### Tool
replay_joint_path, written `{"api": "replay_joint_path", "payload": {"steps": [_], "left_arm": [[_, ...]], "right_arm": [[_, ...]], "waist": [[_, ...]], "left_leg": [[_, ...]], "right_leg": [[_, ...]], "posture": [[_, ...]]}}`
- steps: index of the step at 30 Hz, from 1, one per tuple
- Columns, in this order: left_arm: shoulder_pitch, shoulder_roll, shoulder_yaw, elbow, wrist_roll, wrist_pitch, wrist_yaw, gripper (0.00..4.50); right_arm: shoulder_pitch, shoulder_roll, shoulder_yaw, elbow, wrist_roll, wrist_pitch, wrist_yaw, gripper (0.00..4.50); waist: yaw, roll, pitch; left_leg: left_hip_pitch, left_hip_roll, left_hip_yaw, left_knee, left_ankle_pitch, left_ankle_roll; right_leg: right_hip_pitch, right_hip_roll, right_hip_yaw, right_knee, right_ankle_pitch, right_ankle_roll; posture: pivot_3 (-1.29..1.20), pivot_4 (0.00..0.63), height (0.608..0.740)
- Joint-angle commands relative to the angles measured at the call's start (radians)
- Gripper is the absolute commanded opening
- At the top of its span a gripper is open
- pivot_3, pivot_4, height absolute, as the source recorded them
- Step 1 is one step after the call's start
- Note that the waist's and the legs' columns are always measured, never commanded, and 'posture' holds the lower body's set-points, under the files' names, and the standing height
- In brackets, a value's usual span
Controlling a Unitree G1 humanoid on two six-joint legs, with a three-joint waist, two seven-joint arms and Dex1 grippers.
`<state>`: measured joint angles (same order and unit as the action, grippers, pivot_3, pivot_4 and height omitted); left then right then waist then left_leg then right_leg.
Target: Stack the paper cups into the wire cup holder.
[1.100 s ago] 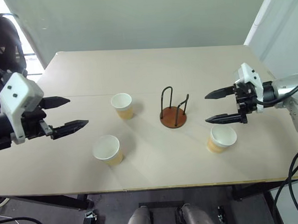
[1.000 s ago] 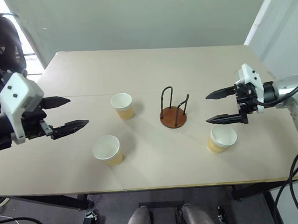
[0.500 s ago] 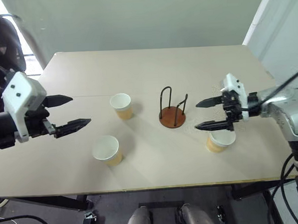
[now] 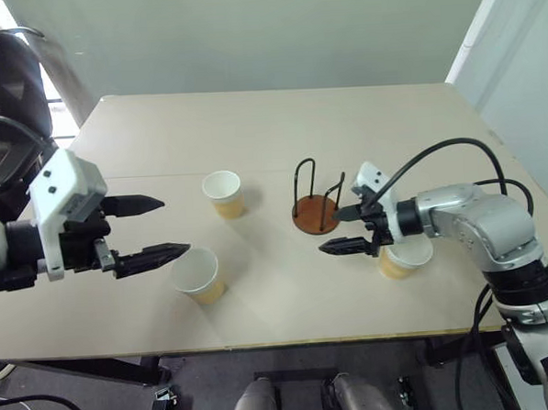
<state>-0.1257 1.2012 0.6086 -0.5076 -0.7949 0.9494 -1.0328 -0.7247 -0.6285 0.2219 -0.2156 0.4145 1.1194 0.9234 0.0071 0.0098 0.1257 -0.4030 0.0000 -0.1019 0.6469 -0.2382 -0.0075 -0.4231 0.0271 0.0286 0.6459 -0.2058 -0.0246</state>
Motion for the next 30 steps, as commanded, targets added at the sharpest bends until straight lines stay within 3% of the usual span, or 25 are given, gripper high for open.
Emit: {"api": "replay_joint_path", "payload": {"steps": [1,14,18,27,28,30], "left_arm": [[0.009,0.014,0.045,-0.026,0.003,0.007,0.013,4.46],[0.042,0.011,0.065,-0.047,0.002,0.014,0.041,4.46],[0.046,0.012,0.069,-0.047,0.005,0.011,0.041,4.50],[0.040,0.014,0.060,-0.040,0.012,0.001,0.042,4.50],[0.039,0.015,0.057,-0.039,0.013,0.000,0.043,4.50],[0.036,0.016,0.053,-0.036,0.016,-0.001,0.042,4.50]], "right_arm": [[-0.034,0.023,0.003,0.017,-0.021,0.008,-0.061,4.50],[-0.108,0.169,-0.006,0.099,-0.057,-0.048,-0.185,4.50],[-0.115,0.172,-0.005,0.102,-0.063,-0.062,-0.191,3.59],[-0.103,0.154,0.018,0.092,-0.070,-0.077,-0.178,0.31],[-0.099,0.151,0.024,0.088,-0.071,-0.079,-0.176,0.03],[-0.088,0.142,0.036,0.080,-0.071,-0.086,-0.164,0.03]], "waist": [[0.000,0.000,0.000],[0.001,0.000,0.000],[0.002,0.000,0.000],[0.002,0.000,0.000],[0.002,0.000,0.000],[0.002,-0.001,-0.001]], "left_leg": [[0.000,0.000,0.000,0.000,0.000,0.000],[-0.001,0.000,0.000,-0.001,-0.001,-0.001],[-0.002,0.000,0.000,-0.001,-0.002,-0.002],[-0.002,0.000,0.000,-0.001,-0.002,-0.003],[-0.002,0.000,0.000,-0.001,-0.002,-0.003],[-0.001,0.000,0.000,-0.001,-0.002,-0.003]], "right_leg": [[0.000,0.000,0.000,0.000,0.000,0.000],[-0.002,0.000,0.000,0.000,0.000,0.000],[-0.002,0.000,0.000,0.000,0.000,-0.001],[-0.002,0.000,0.000,0.000,0.000,-0.001],[-0.002,0.000,0.000,0.000,0.000,-0.001],[-0.002,0.000,0.000,0.000,-0.001,-0.001]], "posture": [[0.00,0.150,0.740],[0.00,0.150,0.740],[0.00,0.150,0.740],[0.00,0.150,0.740],[0.00,0.150,0.740],[0.00,0.150,0.740]]}}
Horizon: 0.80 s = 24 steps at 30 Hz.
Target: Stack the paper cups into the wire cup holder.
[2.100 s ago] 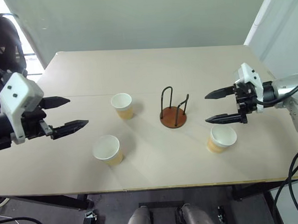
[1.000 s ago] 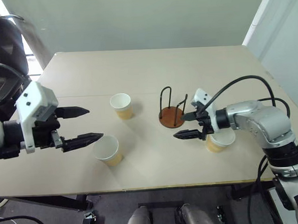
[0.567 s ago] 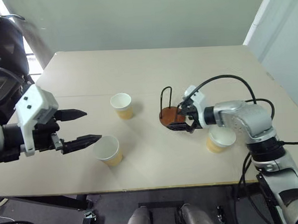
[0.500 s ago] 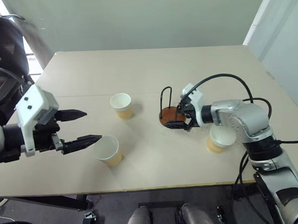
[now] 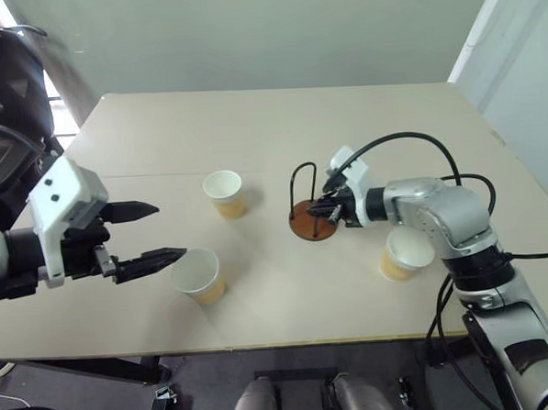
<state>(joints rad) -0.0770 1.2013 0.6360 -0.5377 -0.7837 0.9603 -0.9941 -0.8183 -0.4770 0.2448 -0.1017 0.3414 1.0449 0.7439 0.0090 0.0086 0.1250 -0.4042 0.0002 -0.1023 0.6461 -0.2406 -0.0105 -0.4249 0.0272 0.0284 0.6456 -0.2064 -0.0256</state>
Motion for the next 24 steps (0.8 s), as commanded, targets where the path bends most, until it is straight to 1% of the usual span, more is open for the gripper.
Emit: {"api": "replay_joint_path", "payload": {"steps": [1,5,10,12,14,18,24], "left_arm": [[-0.013,0.017,0.026,-0.005,0.006,-0.012,0.003,4.50],[-0.016,0.021,0.024,-0.001,0.008,-0.013,-0.002,4.50],[-0.024,0.030,0.015,0.005,0.000,-0.018,-0.020,4.50],[-0.039,0.036,0.012,-0.003,-0.035,-0.014,-0.047,4.50],[-0.048,0.041,0.013,-0.011,-0.061,-0.007,-0.067,4.50],[-0.019,0.062,0.025,-0.025,-0.073,0.009,-0.112,4.50],[0.004,0.068,0.036,-0.031,-0.069,0.010,-0.130,4.50]], "right_arm": [[0.012,-0.017,0.019,-0.040,0.005,-0.014,0.026,0.03],[0.056,-0.078,0.047,-0.088,0.040,-0.076,0.151,0.03],[0.119,-0.168,0.055,-0.181,0.116,-0.190,0.364,0.03],[0.143,-0.205,0.073,-0.212,0.132,-0.243,0.458,0.03],[0.153,-0.220,0.082,-0.215,0.133,-0.275,0.498,0.03],[0.168,-0.229,0.097,-0.205,0.119,-0.342,0.558,0.03],[0.173,-0.226,0.120,-0.176,0.083,-0.422,0.599,0.03]], "waist": [[0.000,0.000,0.000],[0.001,-0.001,-0.001],[0.000,-0.001,-0.001],[0.000,-0.002,-0.001],[0.000,-0.002,-0.001],[-0.002,-0.002,-0.001],[-0.003,-0.002,-0.001]], "left_leg": [[0.000,0.000,0.000,0.000,0.000,0.000],[0.000,0.000,0.000,0.000,0.000,0.000],[0.000,0.000,0.000,0.000,-0.001,0.000],[-0.001,0.000,0.000,0.000,0.000,0.000],[0.000,0.000,0.000,0.000,0.000,0.000],[0.000,0.001,0.000,0.001,0.000,0.000],[0.000,0.001,0.000,0.001,0.000,0.000]], "right_leg": [[0.000,0.000,0.000,0.000,0.000,0.000],[0.000,0.000,0.000,0.000,0.000,0.000],[0.000,0.000,0.000,-0.001,0.000,0.000],[0.000,0.001,0.000,-0.001,-0.001,-0.001],[0.001,0.001,0.000,-0.001,-0.001,-0.001],[0.001,0.001,0.001,-0.001,-0.001,-0.001],[0.001,0.002,0.001,0.000,-0.001,-0.002]], "posture": [[0.00,0.150,0.740],[0.00,0.150,0.740],[0.00,0.150,0.740],[0.00,0.150,0.740],[0.00,0.150,0.740],[0.00,0.150,0.740],[0.00,0.150,0.740]]}}
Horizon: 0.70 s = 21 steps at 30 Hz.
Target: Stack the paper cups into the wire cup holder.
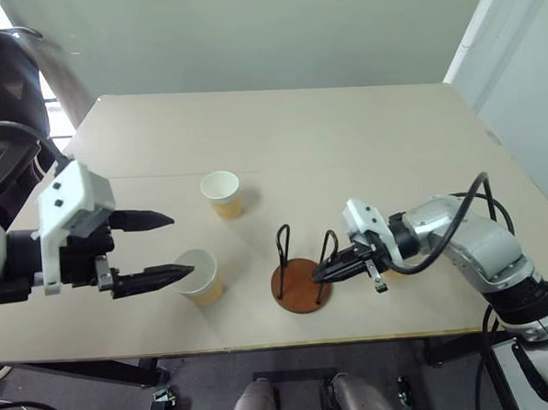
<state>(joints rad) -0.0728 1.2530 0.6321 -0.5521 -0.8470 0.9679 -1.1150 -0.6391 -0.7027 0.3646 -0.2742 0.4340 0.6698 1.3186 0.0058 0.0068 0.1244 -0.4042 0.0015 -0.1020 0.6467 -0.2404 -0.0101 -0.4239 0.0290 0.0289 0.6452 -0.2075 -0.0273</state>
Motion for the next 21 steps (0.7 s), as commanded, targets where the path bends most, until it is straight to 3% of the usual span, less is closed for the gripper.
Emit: {"api": "replay_joint_path", "payload": {"steps": [1,21], "left_arm": [[0.002,0.016,0.038,-0.018,-0.006,0.003,-0.010,4.50],[0.016,0.016,0.019,-0.046,-0.032,0.007,-0.023,4.50]], "right_arm": [[-0.008,0.002,0.005,0.002,-0.016,-0.062,0.030,0.03],[-0.040,0.048,0.046,0.105,-0.108,-0.210,0.101,0.03]], "waist": [[0.000,0.000,0.000],[-0.002,0.000,0.000]], "left_leg": [[0.000,0.000,0.000,0.000,0.000,0.000],[0.000,0.000,0.000,0.000,0.000,0.000]], "right_leg": [[0.000,0.000,0.000,0.000,0.000,0.000],[0.000,0.000,0.000,0.000,0.000,-0.001]], "posture": [[0.00,0.150,0.740],[0.00,0.150,0.740]]}}
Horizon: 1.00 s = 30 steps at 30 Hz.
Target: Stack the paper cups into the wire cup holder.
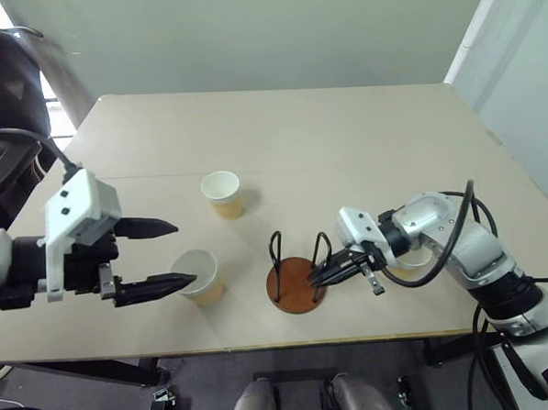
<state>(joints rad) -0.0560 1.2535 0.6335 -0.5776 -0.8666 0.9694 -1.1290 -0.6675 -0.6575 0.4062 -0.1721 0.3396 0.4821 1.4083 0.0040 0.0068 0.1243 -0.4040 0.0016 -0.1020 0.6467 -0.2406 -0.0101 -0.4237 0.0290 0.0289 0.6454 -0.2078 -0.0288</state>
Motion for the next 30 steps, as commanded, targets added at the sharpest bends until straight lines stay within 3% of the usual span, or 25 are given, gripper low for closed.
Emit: {"api": "replay_joint_path", "payload": {"steps": [1,18,19,22,28,29,30], "left_arm": [[0.001,0.017,0.017,-0.022,-0.015,0.007,-0.010,4.50],[0.021,0.028,-0.006,-0.024,0.001,-0.008,-0.032,4.50],[0.021,0.028,-0.007,-0.023,0.002,-0.010,-0.032,4.50],[0.017,0.030,-0.011,-0.020,0.004,-0.012,-0.034,4.50],[-0.002,0.032,-0.037,-0.007,0.006,-0.024,-0.033,4.50],[-0.008,0.034,-0.047,0.001,0.010,-0.031,-0.034,4.50],[-0.013,0.036,-0.055,0.009,0.014,-0.038,-0.036,4.50]], "right_arm": [[-0.011,0.004,0.005,0.007,-0.017,-0.028,0.012,0.03],[-0.013,0.005,0.013,0.028,-0.058,-0.041,0.026,0.03],[-0.013,0.003,0.014,0.027,-0.059,-0.043,0.031,0.57],[-0.015,-0.006,0.018,0.024,-0.079,-0.058,0.036,1.41],[-0.043,-0.073,0.006,-0.017,-0.129,-0.085,0.066,3.59],[-0.058,-0.096,-0.007,-0.024,-0.137,-0.093,0.075,3.88],[-0.073,-0.115,-0.021,-0.029,-0.143,-0.104,0.080,3.88]], "waist": [[0.000,0.000,0.000],[-0.001,0.000,0.000],[-0.001,0.000,0.000],[0.000,0.000,0.000],[0.001,0.000,0.000],[0.001,0.000,0.000],[0.000,0.000,0.000]], "left_leg": [[0.000,0.000,0.000,0.000,0.000,0.000],[0.001,0.000,0.000,0.000,0.000,0.000],[0.001,0.000,0.000,0.000,0.000,0.000],[0.000,0.000,0.000,0.000,0.000,0.000],[0.000,0.000,0.000,0.000,-0.001,-0.001],[0.000,0.000,0.000,0.000,-0.001,-0.001],[0.000,0.000,0.000,0.000,-0.001,-0.001]], "right_leg": [[0.000,0.000,0.000,0.000,0.000,0.000],[0.001,0.000,0.000,0.000,-0.001,-0.003],[0.001,0.000,0.000,0.000,-0.001,-0.003],[0.001,0.000,0.000,0.000,-0.001,-0.004],[0.001,0.000,0.000,-0.001,0.000,-0.002],[0.000,0.000,0.000,-0.001,0.000,-0.002],[0.000,0.000,0.000,0.000,0.000,-0.002]], "posture": [[0.00,0.150,0.740],[0.00,0.150,0.740],[0.00,0.150,0.740],[0.00,0.150,0.740],[0.00,0.150,0.740],[0.00,0.150,0.740],[0.00,0.150,0.740]]}}
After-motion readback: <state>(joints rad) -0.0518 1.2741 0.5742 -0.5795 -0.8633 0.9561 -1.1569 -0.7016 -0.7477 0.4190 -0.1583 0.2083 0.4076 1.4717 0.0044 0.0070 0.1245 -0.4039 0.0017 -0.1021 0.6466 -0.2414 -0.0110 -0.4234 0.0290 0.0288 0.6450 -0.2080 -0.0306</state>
